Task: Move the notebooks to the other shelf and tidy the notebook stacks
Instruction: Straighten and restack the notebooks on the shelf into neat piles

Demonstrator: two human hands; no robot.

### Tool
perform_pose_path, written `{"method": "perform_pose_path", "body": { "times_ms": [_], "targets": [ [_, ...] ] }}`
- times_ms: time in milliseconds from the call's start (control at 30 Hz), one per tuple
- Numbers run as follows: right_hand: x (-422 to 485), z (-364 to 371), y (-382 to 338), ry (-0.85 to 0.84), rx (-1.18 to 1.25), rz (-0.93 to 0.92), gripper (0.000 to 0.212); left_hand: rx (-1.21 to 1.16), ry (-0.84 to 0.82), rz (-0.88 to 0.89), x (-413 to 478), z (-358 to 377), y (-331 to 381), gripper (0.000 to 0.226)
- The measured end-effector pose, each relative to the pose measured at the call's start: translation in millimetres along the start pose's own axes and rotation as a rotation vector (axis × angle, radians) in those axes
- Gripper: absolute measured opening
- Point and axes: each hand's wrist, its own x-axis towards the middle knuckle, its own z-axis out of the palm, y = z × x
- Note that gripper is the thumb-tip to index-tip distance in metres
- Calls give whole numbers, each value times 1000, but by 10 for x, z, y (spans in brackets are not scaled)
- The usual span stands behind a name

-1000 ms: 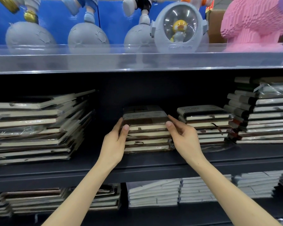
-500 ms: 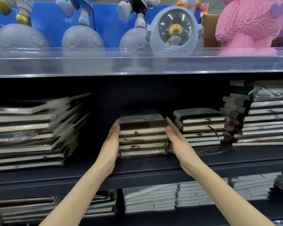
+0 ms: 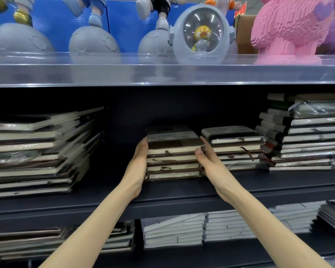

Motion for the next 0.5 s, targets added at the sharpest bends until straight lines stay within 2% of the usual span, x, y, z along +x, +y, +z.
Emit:
{"method": "perform_pose_path", "body": {
  "times_ms": [167,233,300,367,433,500],
  "targets": [
    [-106,-54,-53,-23,-27,1,62,33,13,7,-59,-5,48,46],
    [-242,-103,-109,-5,-179,-35,65,114,41,45,-138,-22,84,50],
    [-399,-109,-178,125,-492,-172,61,342,101,137,-260,-67,154,49],
    [-488,-34,-258,364,-761,-439,50,546,173,290,-391,-166,198,47],
    [-473,129,-296,422,-732,-649,41,698,228,446,-549,-318,214,46],
    [-412,356,-270,315,-646,-732,39,822,322,558,-711,-519,236,44]
  ]
}}
